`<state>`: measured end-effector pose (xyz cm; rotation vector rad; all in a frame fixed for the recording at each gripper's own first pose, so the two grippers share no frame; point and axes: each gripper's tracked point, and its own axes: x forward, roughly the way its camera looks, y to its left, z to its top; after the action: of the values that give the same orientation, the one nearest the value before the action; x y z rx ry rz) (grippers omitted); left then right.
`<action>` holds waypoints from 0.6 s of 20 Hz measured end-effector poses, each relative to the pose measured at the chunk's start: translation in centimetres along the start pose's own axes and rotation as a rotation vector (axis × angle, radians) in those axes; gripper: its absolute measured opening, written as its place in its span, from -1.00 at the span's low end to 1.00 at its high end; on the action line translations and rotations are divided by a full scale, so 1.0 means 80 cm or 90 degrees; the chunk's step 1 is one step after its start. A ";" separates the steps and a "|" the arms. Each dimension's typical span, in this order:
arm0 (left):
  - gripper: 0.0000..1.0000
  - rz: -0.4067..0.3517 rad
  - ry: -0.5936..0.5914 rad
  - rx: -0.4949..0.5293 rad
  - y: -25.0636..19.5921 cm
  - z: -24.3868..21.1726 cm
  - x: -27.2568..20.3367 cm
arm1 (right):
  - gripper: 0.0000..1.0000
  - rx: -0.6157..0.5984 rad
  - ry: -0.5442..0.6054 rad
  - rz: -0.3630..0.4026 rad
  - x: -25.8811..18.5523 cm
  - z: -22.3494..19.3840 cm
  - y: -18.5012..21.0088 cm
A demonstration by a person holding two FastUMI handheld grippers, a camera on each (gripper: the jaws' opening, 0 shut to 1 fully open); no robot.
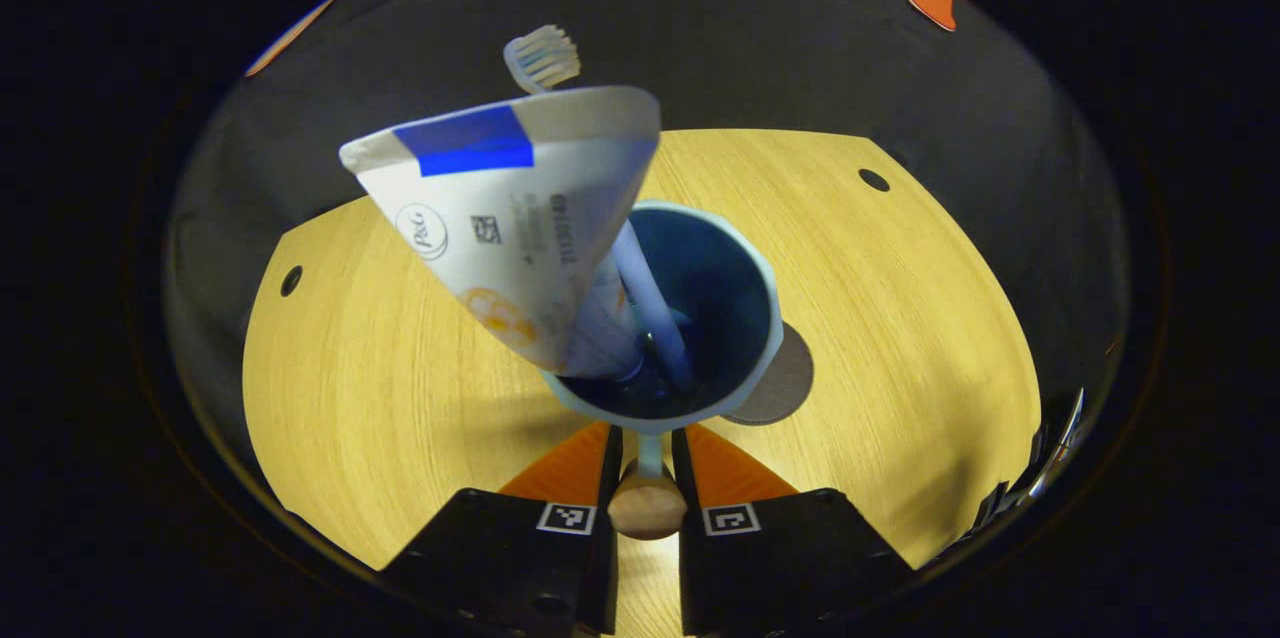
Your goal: Put the toothbrush and toothpaste on the desktop into the cup, then pick up the cup and place it on the coaster on the desktop.
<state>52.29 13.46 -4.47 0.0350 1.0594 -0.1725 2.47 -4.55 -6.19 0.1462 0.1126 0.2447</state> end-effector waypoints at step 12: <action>-0.51 -0.025 0.043 0.066 -0.031 -0.002 0.042 | 0.93 -0.013 0.026 -0.048 -0.026 -0.005 -0.023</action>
<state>53.39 10.59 -7.33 0.1138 1.1180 -0.2636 0.82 -6.82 -6.64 0.1167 0.1559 0.1739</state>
